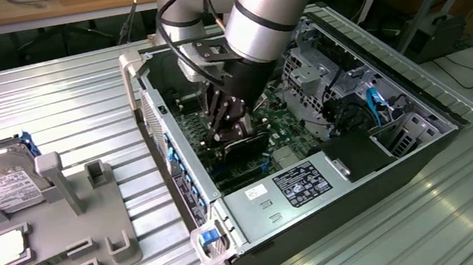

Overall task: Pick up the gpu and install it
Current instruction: 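Press down on the gpu until it lock into place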

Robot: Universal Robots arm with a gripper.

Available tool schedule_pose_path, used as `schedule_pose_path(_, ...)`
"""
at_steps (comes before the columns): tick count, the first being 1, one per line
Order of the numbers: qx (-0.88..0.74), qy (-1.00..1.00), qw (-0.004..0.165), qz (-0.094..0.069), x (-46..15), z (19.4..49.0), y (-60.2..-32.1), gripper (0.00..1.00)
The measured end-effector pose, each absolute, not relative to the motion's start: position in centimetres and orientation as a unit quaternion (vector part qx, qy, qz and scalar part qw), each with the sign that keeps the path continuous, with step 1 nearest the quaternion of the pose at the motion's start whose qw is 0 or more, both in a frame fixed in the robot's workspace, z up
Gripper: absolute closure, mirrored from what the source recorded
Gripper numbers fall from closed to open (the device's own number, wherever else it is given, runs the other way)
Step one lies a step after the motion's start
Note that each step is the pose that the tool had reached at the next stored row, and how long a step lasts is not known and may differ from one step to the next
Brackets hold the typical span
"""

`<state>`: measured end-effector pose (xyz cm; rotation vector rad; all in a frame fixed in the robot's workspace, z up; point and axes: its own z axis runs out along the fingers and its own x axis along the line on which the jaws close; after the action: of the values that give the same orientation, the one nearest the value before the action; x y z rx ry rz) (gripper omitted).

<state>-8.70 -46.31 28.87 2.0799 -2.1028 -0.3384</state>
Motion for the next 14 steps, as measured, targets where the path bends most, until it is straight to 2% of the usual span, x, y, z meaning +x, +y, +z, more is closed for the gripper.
schedule_pose_path(6,0.690,-0.699,0.118,-0.148,-8.60,28.95,-46.31,0.89)
schedule_pose_path(7,0.687,-0.697,0.130,-0.161,-8.56,28.95,-46.31,0.89)
schedule_pose_path(9,0.684,-0.695,0.141,-0.171,-8.53,28.95,-46.31,0.89)
schedule_pose_path(14,0.683,-0.693,0.148,-0.178,-8.55,28.95,-46.31,0.89)
